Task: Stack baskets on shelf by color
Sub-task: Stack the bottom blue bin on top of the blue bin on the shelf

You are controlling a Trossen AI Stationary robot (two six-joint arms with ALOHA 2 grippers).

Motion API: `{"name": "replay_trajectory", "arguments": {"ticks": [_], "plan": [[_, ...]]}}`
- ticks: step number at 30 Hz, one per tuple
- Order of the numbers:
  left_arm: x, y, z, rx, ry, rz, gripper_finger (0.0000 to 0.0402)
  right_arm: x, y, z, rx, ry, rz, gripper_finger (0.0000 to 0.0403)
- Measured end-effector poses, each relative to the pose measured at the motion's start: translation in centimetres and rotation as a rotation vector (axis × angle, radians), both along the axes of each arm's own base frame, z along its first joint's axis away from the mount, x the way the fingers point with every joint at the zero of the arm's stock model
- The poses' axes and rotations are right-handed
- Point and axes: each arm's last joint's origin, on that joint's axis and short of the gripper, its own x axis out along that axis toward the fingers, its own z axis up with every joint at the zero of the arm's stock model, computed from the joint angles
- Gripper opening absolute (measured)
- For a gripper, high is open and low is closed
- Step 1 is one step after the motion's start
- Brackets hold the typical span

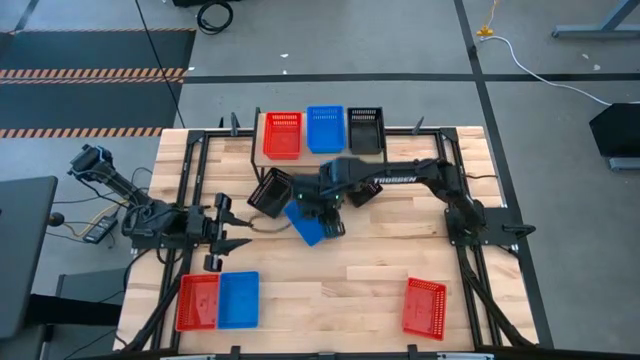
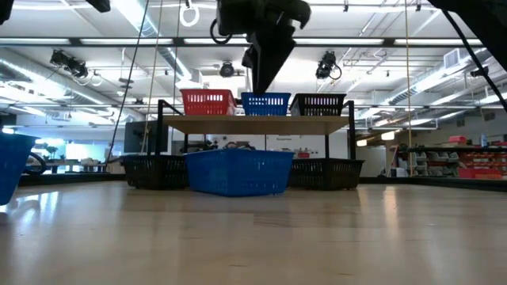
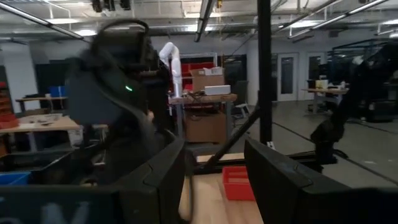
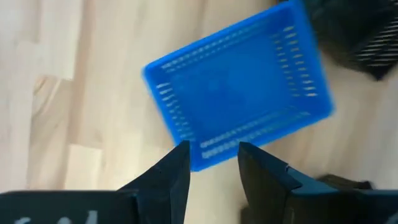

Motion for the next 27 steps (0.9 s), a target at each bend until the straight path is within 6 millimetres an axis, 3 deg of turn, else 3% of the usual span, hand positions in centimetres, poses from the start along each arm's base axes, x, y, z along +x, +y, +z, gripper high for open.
{"name": "replay_trajectory", "arguments": {"ticks": [8, 14, 22, 27], "plan": [[0.1, -0.1, -1.2, -0.053, 0.144, 0.085, 0.0172, -0.7, 3.9, -2.3, 0.012, 0.079, 0.022, 0.014], [1.3, -1.0, -0.3, -0.08, 0.322, 0.091, 0.0172, -2.9, 6.1, -4.6, 0.041, 0.157, 0.003, 0.0138], [5.3, -3.9, 2.1, 0.016, 0.469, 0.12, 0.0172, -9.7, 7.3, -3.9, 0.085, 0.043, -0.143, 0.0137], [7.4, -5.6, 2.4, 0.017, 0.698, 0.099, 0.0172, -14.9, 8.0, -3.7, 0.112, -0.09, -0.279, 0.0137]]}}
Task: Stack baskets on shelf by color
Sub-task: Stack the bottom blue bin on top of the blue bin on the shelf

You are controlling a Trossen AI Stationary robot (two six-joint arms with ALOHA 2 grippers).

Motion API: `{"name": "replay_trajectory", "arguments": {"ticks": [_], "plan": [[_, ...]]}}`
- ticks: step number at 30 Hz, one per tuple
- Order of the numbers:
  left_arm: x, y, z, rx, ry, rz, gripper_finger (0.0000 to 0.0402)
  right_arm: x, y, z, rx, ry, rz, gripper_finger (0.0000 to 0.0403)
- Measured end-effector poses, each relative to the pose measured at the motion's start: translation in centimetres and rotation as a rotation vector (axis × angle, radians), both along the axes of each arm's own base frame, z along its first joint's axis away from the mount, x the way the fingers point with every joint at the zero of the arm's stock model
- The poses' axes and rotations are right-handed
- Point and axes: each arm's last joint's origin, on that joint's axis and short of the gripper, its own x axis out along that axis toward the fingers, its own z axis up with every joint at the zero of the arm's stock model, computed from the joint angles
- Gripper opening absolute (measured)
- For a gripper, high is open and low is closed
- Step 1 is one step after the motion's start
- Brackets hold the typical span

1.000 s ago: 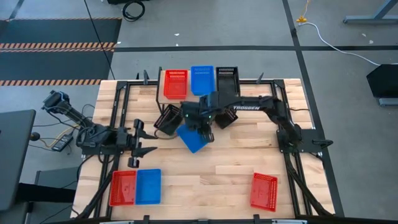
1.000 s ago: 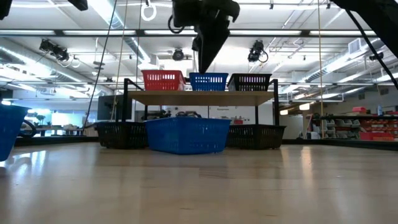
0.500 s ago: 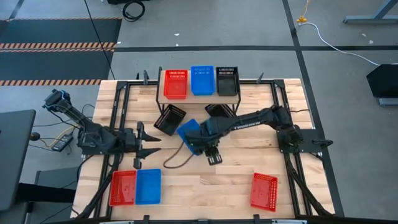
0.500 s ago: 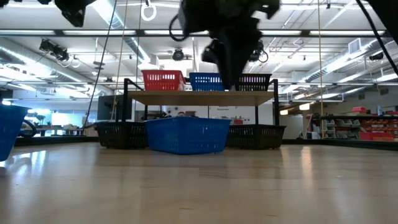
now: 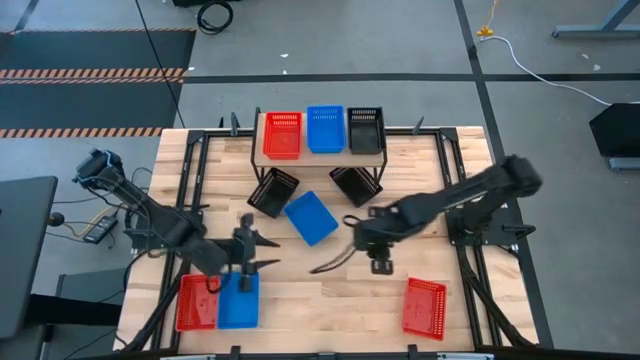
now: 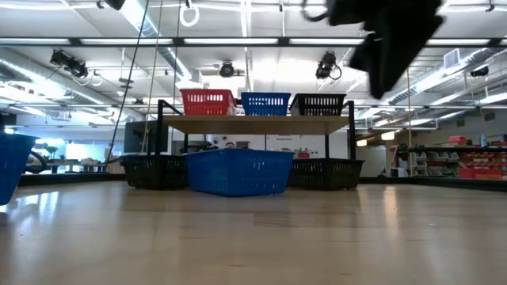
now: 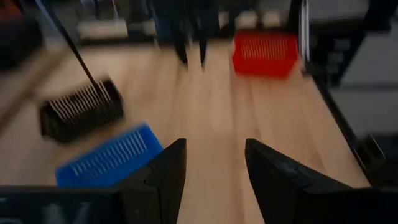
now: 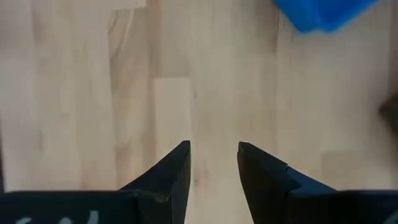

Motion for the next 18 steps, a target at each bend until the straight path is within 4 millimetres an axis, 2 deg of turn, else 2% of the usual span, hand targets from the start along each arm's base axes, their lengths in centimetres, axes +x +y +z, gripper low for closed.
{"name": "replay_trajectory", "arguments": {"ticks": [3, 8, 14, 18], "plan": [[0.6, -0.8, 0.0, -0.054, 0.184, -0.007, 0.0172, -2.4, 0.5, -0.5, 0.014, -0.067, -0.062, 0.0137], [0.9, -1.9, -0.4, -0.165, 0.465, -0.018, 0.0171, -4.6, 1.5, -1.4, 0.032, -0.148, -0.082, 0.0137], [0.5, -4.3, -3.0, -0.319, 0.696, 0.0, 0.0171, -5.5, 2.1, -2.2, 0.019, -0.148, -0.08, 0.0137], [0.3, -6.4, -4.8, -0.344, 0.752, 0.036, 0.0171, -5.5, 2.5, -2.4, -0.004, -0.155, -0.071, 0.0137]]}}
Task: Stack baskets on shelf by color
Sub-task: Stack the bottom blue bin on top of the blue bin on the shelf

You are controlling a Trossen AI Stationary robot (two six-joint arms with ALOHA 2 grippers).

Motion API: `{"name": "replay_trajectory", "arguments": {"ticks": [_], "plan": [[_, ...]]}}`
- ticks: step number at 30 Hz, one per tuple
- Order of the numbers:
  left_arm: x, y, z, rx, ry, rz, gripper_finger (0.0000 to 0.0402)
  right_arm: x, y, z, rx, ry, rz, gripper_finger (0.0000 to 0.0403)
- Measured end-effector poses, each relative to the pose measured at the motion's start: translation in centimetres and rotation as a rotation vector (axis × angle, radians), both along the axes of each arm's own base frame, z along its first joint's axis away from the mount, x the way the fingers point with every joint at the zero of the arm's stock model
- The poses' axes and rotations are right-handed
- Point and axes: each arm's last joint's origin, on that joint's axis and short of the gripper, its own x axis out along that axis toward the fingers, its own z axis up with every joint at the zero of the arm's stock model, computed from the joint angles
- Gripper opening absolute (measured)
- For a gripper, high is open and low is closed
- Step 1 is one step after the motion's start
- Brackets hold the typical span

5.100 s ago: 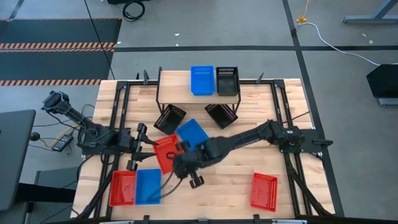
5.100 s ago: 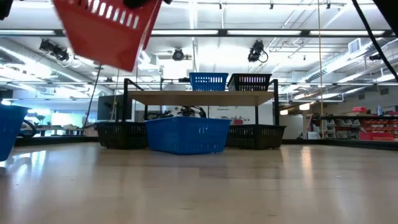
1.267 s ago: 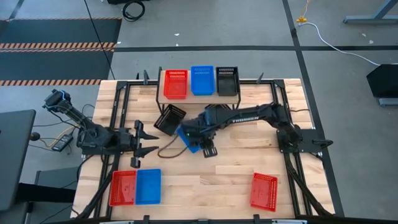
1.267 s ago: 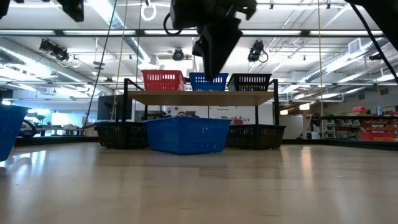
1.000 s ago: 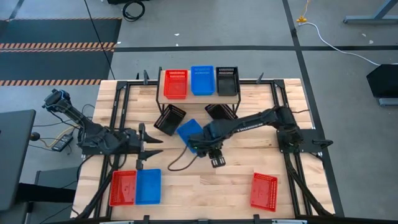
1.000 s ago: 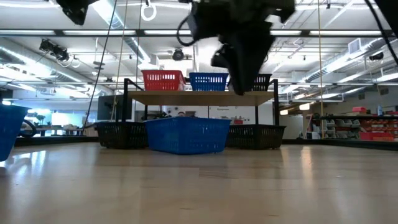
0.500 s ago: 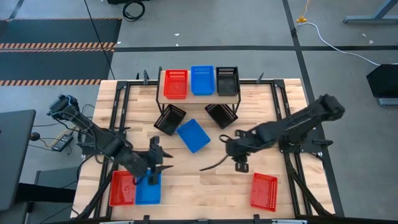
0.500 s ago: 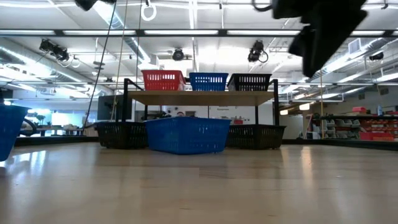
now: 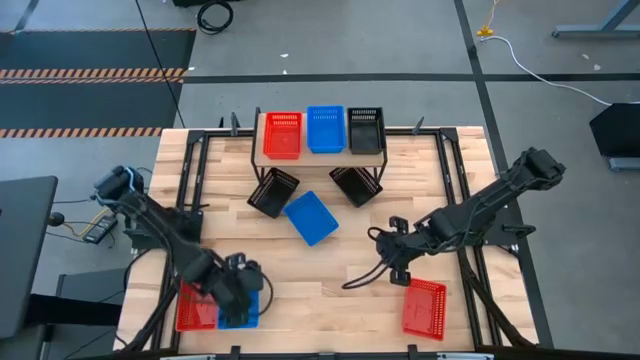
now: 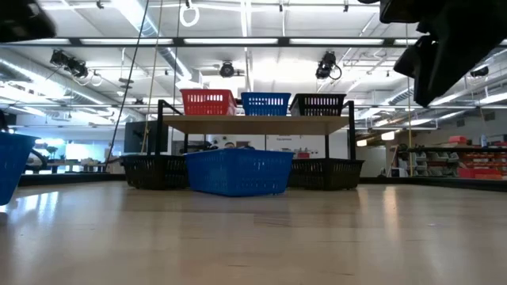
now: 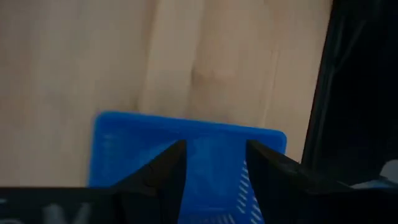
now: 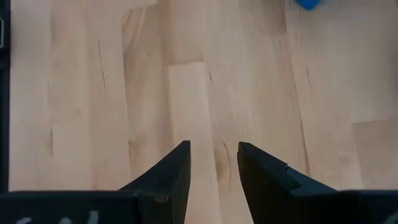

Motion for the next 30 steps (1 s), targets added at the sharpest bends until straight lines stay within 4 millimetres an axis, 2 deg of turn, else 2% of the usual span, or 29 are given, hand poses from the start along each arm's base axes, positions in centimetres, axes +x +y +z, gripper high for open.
{"name": "replay_trajectory", "arguments": {"ticks": [6, 12, 16, 21, 26, 30], "plan": [[-0.5, -3.1, -1.7, -0.107, 0.038, 0.035, 0.0183, -0.1, 0.0, 0.0, -0.016, 0.008, 0.036, 0.0137], [-1.5, -5.0, -1.7, -0.184, 0.028, 0.057, 0.0216, 0.0, -0.3, 0.0, -0.046, 0.006, 0.082, 0.0137], [-2.2, -5.6, -2.2, -0.158, 0.041, 0.061, 0.0235, 0.0, -0.6, -0.1, -0.069, 0.016, 0.107, 0.0137], [-1.8, -6.5, -4.9, -0.07, 0.072, 0.015, 0.0246, -0.1, -0.9, -0.2, -0.094, 0.049, 0.119, 0.0137], [-1.1, -6.5, -7.3, -0.005, 0.139, -0.011, 0.0241, -0.2, -1.3, -0.3, -0.107, 0.067, 0.123, 0.0137], [-0.3, -5.6, -7.8, 0.024, 0.18, -0.01, 0.0186, -0.1, -1.4, -0.3, -0.107, 0.068, 0.117, 0.0137]]}}
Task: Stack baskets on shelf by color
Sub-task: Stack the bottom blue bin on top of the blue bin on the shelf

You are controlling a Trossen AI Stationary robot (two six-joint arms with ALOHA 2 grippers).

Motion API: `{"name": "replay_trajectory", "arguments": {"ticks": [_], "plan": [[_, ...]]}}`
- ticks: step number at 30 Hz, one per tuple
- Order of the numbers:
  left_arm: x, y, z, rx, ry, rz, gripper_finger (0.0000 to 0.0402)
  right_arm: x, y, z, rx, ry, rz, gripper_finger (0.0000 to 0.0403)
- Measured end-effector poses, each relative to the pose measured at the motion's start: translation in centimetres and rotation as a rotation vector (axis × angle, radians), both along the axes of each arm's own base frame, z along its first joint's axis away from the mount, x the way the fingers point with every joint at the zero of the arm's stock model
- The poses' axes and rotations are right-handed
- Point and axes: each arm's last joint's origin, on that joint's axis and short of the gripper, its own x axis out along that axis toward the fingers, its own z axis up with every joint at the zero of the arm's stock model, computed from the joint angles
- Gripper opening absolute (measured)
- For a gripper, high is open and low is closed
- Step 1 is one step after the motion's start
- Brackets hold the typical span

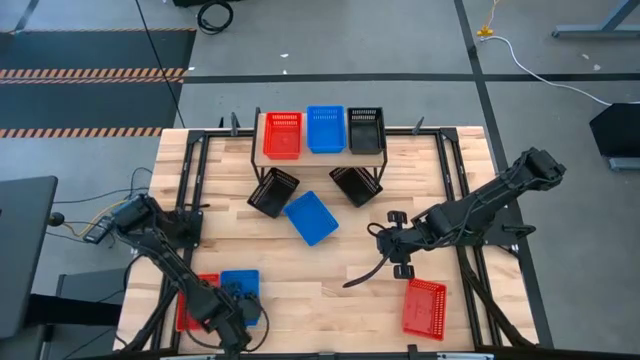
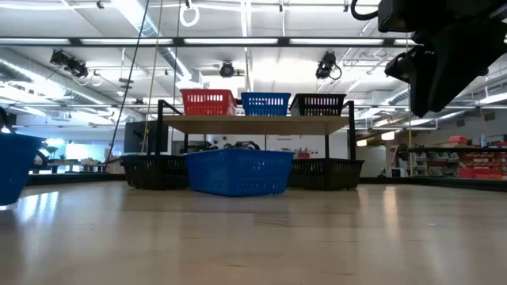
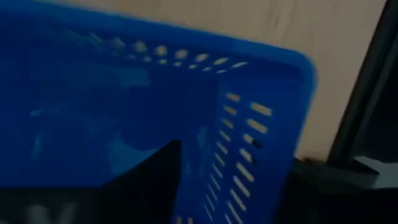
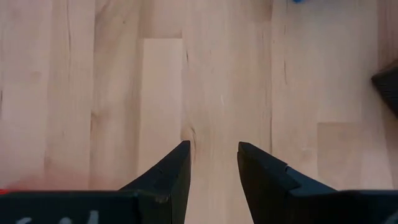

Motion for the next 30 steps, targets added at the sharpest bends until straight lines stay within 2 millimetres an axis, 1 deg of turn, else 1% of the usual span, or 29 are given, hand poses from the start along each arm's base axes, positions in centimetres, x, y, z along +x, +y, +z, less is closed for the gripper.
{"name": "replay_trajectory", "arguments": {"ticks": [2, 5, 6, 7, 10, 12, 16, 19, 21, 26, 28, 30], "plan": [[0.5, 0.8, 0.2, 0.022, 0.0, -0.002, 0.0135, 0.0, 0.0, 0.0, 0.002, -0.003, 0.001, 0.0137], [1.7, 2.2, 1.0, 0.024, -0.025, -0.021, 0.0045, 0.0, 0.0, 0.0, 0.003, -0.003, -0.002, 0.0137], [2.0, 2.8, 1.4, 0.026, -0.027, -0.025, 0.0025, 0.0, 0.0, 0.0, 0.006, -0.002, -0.006, 0.0137], [2.3, 3.5, 1.9, 0.026, -0.032, -0.026, 0.0015, 0.0, 0.0, 0.0, 0.014, 0.0, -0.011, 0.0137], [3.4, 5.6, 3.7, 0.04, -0.045, -0.036, 0.0012, 0.0, 0.1, 0.0, 0.045, 0.012, -0.023, 0.0137], [4.0, 7.0, 5.6, 0.079, -0.049, -0.066, 0.0007, 0.0, 0.2, 0.0, 0.062, 0.02, -0.024, 0.0137], [5.7, 9.8, 10.3, 0.206, -0.091, -0.125, 0.0005, -0.1, 0.2, 0.0, 0.066, 0.022, -0.027, 0.0137], [7.1, 11.7, 14.3, 0.308, -0.168, -0.169, 0.0004, -0.1, 0.2, 0.0, 0.066, 0.021, -0.027, 0.0137], [7.7, 13.3, 16.9, 0.39, -0.207, -0.185, 0.0003, 0.0, 0.2, 0.0, 0.066, 0.021, -0.027, 0.0137], [8.8, 18.1, 22.6, 0.571, -0.313, -0.16, 0.0002, 0.0, 0.2, 0.0, 0.068, 0.011, -0.029, 0.0137], [9.2, 20.2, 24.3, 0.602, -0.353, -0.143, 0.0002, 0.1, 0.2, 0.1, 0.072, 0.003, -0.028, 0.0137], [9.6, 22.4, 25.3, 0.641, -0.377, -0.137, 0.0002, 0.2, 0.2, 0.1, 0.075, -0.009, -0.029, 0.0137]]}}
